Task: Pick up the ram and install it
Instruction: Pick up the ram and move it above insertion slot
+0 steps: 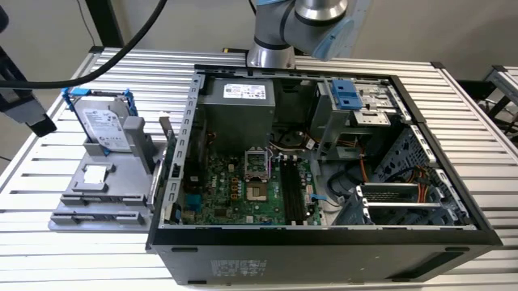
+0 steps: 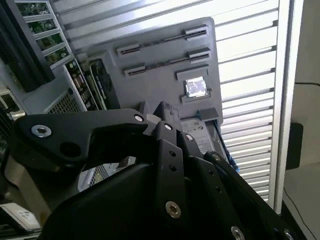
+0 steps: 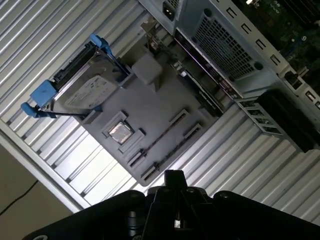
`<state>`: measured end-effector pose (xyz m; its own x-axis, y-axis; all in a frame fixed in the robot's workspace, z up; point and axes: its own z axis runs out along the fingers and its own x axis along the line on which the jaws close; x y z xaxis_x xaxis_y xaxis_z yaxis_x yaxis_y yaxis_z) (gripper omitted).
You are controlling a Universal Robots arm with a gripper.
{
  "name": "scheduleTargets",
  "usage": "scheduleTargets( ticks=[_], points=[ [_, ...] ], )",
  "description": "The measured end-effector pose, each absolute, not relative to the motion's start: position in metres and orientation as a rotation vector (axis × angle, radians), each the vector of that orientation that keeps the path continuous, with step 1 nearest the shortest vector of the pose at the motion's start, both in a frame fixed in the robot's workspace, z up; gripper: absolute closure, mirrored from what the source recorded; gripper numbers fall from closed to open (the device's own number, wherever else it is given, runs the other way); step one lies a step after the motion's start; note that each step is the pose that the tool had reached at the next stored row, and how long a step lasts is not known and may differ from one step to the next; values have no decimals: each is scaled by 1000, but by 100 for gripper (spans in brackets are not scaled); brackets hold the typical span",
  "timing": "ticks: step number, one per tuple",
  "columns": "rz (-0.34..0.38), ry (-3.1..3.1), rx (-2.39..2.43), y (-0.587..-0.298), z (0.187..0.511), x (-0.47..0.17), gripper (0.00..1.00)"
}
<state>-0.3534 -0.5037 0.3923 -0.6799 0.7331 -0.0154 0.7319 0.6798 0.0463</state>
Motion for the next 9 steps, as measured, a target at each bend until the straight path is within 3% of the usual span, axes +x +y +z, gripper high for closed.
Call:
scheduleTargets(
  ticks=[9],
  points=[
    [53, 2762, 1422, -504, 392, -353, 100]
  ],
)
